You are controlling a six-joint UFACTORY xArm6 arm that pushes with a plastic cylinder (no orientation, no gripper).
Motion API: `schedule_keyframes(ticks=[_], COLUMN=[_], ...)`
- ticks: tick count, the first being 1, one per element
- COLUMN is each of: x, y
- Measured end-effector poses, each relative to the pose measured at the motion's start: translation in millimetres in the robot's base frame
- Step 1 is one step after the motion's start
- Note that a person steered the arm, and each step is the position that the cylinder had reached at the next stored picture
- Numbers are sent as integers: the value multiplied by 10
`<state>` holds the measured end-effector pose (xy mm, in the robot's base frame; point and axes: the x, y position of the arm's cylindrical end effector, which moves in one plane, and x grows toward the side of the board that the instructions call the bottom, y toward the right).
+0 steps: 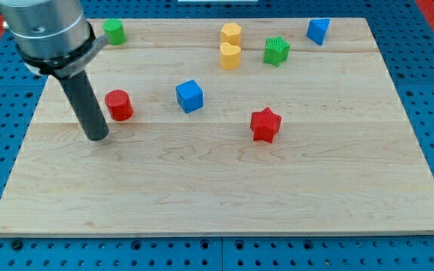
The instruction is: Slightly push the red circle towards the top left of the board
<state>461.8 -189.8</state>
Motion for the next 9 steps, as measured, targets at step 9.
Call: schedule_keyframes(ticks=[9], x=[-338], y=[394])
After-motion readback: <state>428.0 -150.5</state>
